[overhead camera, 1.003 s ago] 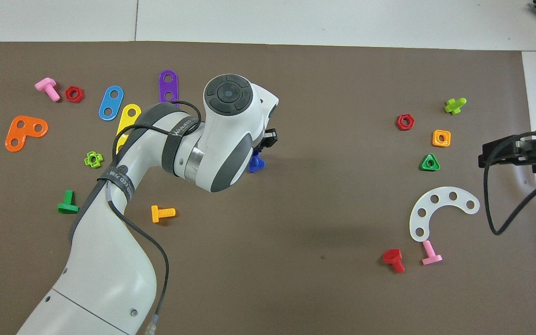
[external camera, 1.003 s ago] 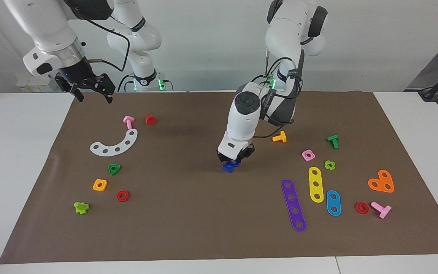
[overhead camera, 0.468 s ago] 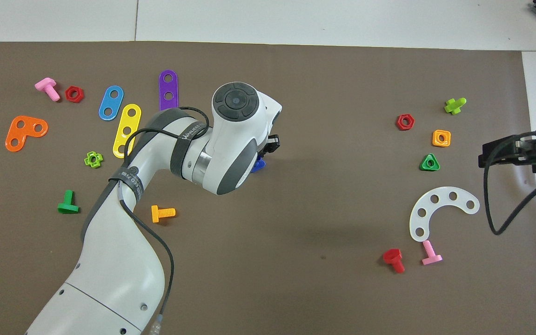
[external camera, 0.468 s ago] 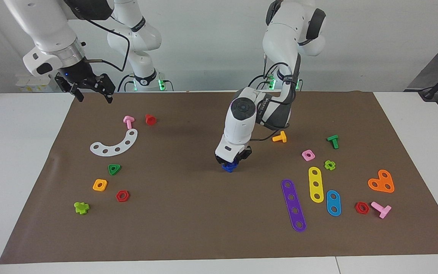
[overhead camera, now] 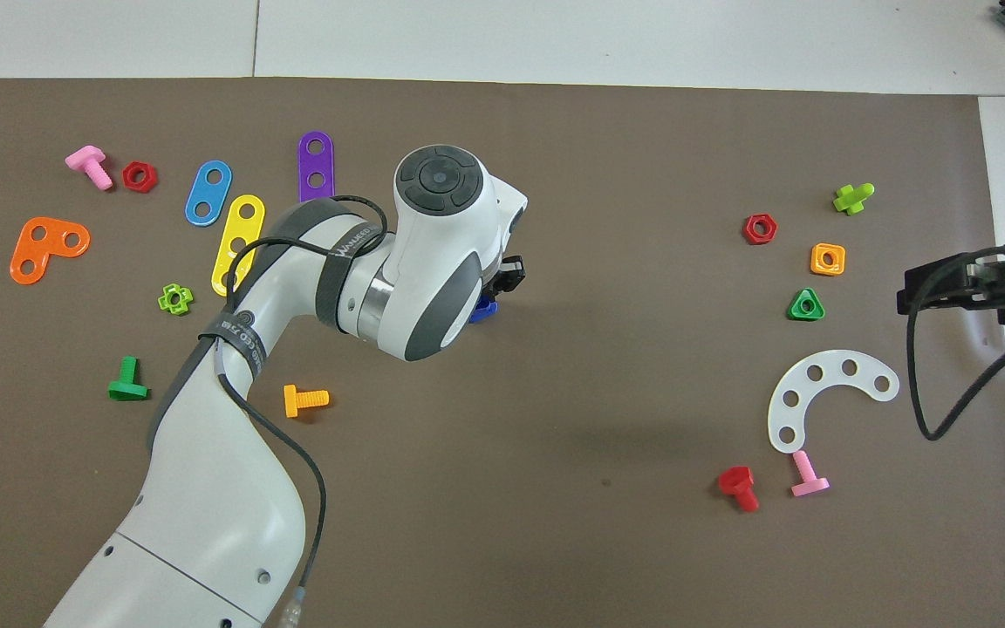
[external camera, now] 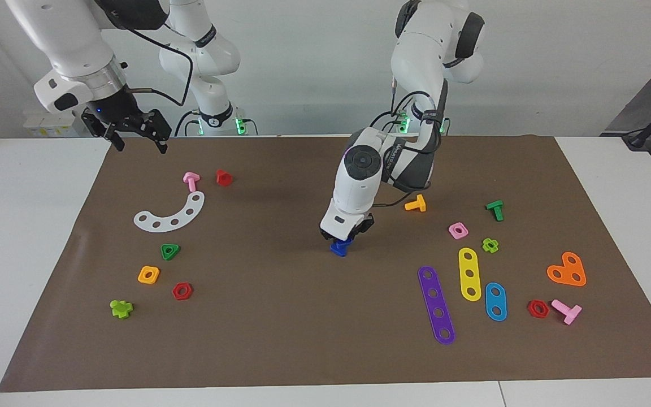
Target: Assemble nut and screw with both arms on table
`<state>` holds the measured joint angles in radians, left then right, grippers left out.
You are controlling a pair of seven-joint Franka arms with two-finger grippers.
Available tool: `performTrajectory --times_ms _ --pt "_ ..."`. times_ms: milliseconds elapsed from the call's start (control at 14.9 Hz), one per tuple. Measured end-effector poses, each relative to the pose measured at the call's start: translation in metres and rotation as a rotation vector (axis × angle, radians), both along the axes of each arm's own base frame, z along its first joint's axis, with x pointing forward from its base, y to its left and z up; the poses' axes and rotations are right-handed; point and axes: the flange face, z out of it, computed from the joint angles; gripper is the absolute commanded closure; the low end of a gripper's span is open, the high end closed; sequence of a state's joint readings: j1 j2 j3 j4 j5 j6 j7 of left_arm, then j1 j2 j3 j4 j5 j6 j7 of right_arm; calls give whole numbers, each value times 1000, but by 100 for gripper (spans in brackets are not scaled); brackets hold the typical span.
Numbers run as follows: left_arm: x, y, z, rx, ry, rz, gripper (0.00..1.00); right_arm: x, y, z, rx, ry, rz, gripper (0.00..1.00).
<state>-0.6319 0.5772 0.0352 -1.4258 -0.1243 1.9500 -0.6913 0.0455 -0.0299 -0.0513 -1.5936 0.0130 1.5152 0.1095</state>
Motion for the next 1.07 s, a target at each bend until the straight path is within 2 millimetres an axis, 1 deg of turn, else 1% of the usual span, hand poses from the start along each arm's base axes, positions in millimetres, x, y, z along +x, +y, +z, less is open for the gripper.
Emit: performTrajectory --times_ms 334,602,936,1070 --pt "-3 -5 0 -12 9 -2 94 0 0 0 0 0 0 0" --pt "-4 -5 -2 -12 8 -1 95 0 0 0 0 0 0 0" --pt "-3 -3 -11 -16 -3 4 95 0 0 0 0 0 0 0" --pt "-4 -2 -18 -18 -9 7 95 0 0 0 0 0 0 0"
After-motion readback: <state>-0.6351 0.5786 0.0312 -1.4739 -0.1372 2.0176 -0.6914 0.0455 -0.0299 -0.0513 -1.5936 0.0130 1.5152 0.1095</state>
